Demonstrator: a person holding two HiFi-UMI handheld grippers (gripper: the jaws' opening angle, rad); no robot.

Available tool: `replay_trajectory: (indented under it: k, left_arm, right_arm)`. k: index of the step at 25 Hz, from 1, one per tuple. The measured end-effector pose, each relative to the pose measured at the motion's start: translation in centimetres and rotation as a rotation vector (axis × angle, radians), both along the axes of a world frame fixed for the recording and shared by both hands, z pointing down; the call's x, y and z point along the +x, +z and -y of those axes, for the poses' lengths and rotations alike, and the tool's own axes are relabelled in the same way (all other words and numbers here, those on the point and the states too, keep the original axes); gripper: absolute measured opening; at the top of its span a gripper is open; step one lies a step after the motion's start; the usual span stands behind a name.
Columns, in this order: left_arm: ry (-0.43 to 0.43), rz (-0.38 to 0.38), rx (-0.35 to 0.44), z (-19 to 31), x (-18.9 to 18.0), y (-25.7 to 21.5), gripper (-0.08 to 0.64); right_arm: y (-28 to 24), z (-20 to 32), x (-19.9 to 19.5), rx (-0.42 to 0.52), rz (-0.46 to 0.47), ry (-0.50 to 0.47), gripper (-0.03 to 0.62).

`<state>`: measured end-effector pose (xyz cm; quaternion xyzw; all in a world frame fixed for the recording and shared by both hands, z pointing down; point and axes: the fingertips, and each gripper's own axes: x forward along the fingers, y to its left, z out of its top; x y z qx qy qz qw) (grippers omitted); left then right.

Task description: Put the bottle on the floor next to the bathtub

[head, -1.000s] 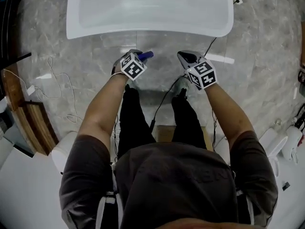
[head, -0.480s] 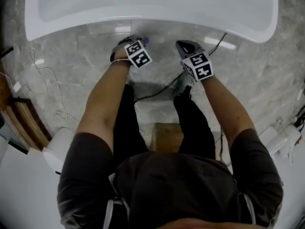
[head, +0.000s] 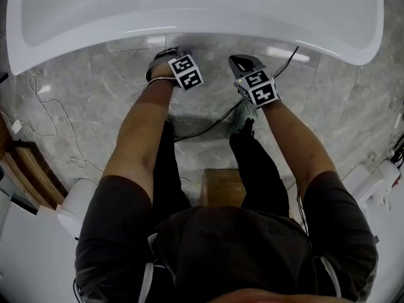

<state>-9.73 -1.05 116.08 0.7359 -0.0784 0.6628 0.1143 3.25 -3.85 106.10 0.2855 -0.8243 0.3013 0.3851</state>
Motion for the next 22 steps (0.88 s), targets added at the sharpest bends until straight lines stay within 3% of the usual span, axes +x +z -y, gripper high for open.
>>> replay_trajectory:
  k: [13,22]
  left_arm:
    - [0.152,0.065,0.061,0.3,-0.1,2.9,0.138]
    - [0.155,0.079,0.070,-0.5,-1.4,4.7,0.141]
  right_arm:
    - [1.5,-0.8,1.0,-0.019,-0.021,0.029,-0.008]
    - [2.6,-0.7,0.9,-0.012,-0.014,0.016,-0.008]
